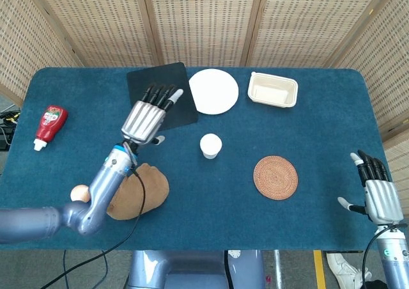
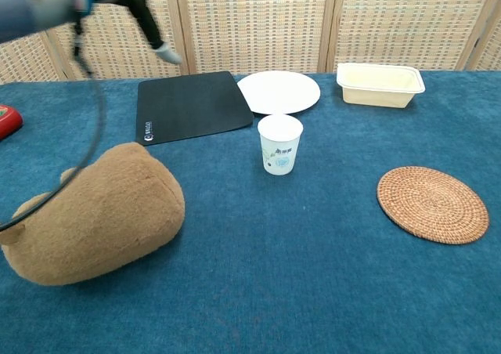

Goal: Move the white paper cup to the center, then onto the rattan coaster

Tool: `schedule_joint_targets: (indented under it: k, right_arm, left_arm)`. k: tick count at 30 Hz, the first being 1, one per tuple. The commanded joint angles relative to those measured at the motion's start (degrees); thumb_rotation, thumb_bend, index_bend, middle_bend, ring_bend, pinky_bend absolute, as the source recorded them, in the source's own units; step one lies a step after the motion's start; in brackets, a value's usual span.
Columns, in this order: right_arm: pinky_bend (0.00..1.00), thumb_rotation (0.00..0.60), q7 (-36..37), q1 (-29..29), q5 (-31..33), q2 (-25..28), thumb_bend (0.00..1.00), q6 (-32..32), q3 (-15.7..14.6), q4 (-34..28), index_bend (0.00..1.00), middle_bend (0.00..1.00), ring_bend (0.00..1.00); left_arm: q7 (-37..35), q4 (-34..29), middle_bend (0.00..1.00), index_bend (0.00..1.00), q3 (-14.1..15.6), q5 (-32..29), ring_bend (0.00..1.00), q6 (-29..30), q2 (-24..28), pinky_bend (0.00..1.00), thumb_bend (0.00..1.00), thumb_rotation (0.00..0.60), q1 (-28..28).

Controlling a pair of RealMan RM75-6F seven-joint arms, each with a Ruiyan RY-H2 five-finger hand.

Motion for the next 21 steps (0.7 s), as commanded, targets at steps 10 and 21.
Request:
schedule_joint_targets:
  k: [10,21]
  right_arm:
    - [0.0,0.6,-1.9,-0.4,-1.2,0.0,0.05,2.2,0.0,-1.5,0.0,0.0,0.0]
    - [0.0,0.6,-6.1,0.1,-3.6,-0.4,0.05,2.9,-0.8,-3.4,0.0,0.0,0.0]
  left_arm:
    - [-10.1,-0.8,0.0,0.0,11.6,18.2,0.0,16.6,4.7,0.0,0.05,0.6,20.7]
    - [-20.1,12.0,0.0,0.0,15.8,25.1,0.0,25.7,-0.4,0.0,0.05,0.6,36.3]
